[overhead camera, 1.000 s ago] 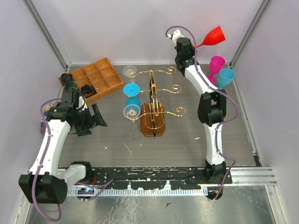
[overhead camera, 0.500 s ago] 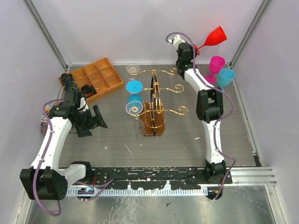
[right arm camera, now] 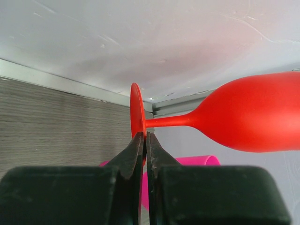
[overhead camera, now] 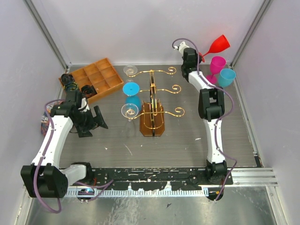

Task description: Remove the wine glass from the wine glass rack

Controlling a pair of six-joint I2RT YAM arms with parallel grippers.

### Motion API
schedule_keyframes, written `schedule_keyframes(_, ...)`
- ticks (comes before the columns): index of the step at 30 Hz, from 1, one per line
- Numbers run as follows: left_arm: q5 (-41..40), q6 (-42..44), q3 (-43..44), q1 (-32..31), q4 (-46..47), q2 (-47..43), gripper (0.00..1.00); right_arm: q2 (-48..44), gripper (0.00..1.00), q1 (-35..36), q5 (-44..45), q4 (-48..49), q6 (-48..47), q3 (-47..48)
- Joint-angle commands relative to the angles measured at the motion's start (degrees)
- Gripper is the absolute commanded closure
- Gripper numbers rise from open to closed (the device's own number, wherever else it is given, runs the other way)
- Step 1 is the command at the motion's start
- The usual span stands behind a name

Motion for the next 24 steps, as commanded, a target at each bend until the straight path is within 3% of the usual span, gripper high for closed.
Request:
schedule_keyframes(1,0.43,0.69,-0.16,0.18,0.70,0.76,0.02,-1.54,0.99,-0.32,-1.43,4.75,-2.03,0.24)
schedule_keyframes(24,3.56,-0.12,-1.94,0.19,2.34,0.81,0.02,3.65,0.99,1.56,3.21,10.15,-10.48,-11.61)
